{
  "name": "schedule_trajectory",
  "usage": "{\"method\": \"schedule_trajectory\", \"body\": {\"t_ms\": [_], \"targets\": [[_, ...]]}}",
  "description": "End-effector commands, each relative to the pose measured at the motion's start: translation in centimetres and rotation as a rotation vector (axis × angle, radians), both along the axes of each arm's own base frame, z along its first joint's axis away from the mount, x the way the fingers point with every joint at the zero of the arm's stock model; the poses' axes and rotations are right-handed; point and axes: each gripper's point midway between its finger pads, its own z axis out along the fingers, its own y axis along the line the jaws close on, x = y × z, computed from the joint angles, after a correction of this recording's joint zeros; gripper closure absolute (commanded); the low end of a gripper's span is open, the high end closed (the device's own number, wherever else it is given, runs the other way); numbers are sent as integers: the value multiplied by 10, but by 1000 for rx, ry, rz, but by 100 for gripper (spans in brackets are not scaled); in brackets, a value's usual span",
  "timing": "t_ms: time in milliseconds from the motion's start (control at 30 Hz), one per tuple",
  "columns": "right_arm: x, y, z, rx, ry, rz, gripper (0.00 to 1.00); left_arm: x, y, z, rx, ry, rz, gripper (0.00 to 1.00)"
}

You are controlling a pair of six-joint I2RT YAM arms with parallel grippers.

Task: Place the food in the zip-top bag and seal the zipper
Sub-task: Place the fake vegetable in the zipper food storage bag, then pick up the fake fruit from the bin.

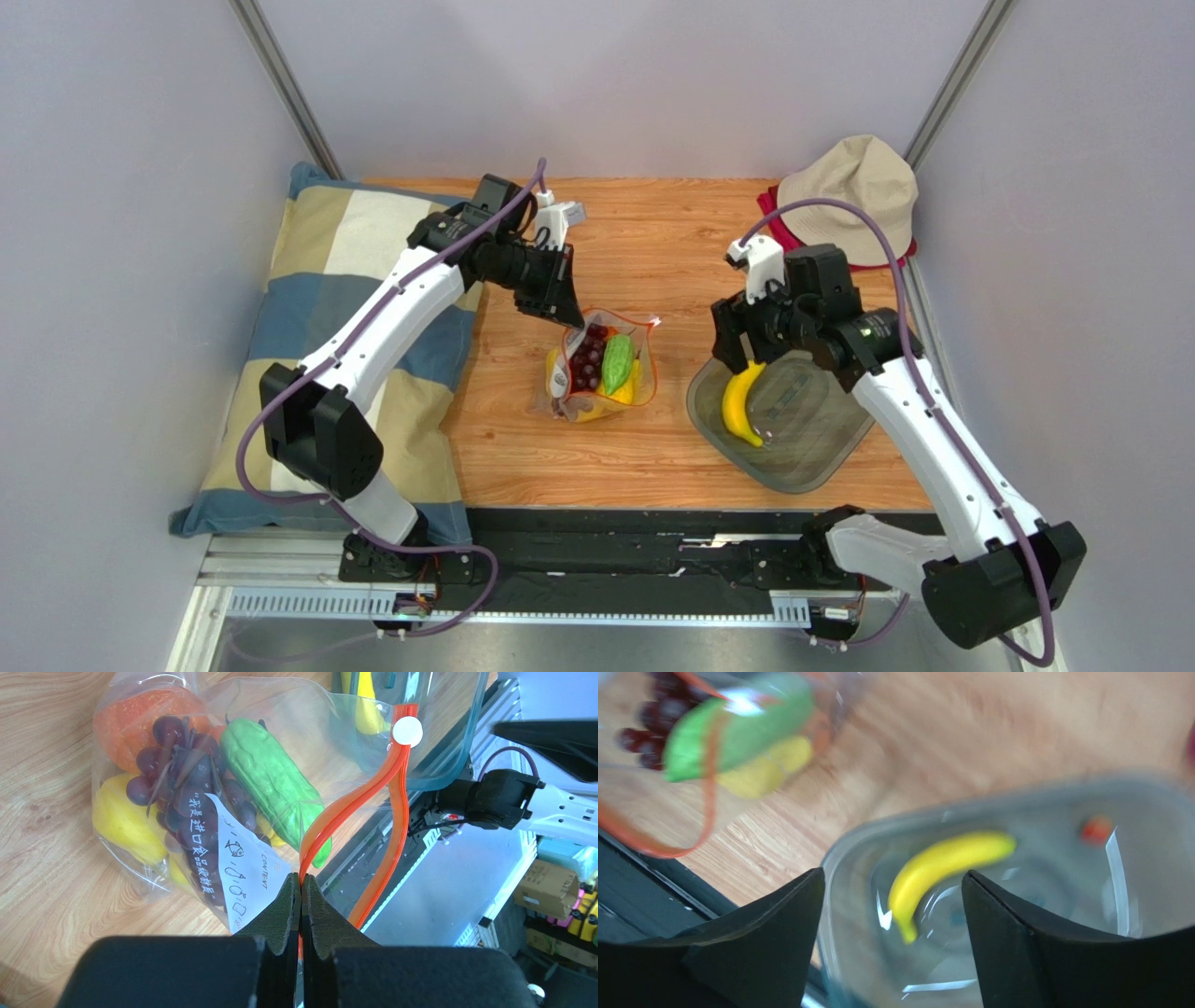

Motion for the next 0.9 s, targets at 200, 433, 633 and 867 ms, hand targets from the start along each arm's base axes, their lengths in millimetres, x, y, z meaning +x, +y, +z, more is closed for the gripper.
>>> {"method": "schedule_trajectory", "body": {"t_ms": [200, 433, 633, 867], "targets": [[-25, -40, -111, 24, 498, -540, 32, 6, -5, 12, -39, -11, 9, 100], [-17, -30, -144, 20, 580, -524, 36, 10, 0, 10, -15, -35, 24, 100], [-8, -34, -175, -13, 598, -575, 36, 7, 3, 1, -2, -4, 30, 100], [7, -35, -198, -36, 602, -607, 48, 10, 5, 1, 4, -12, 38, 100]]}}
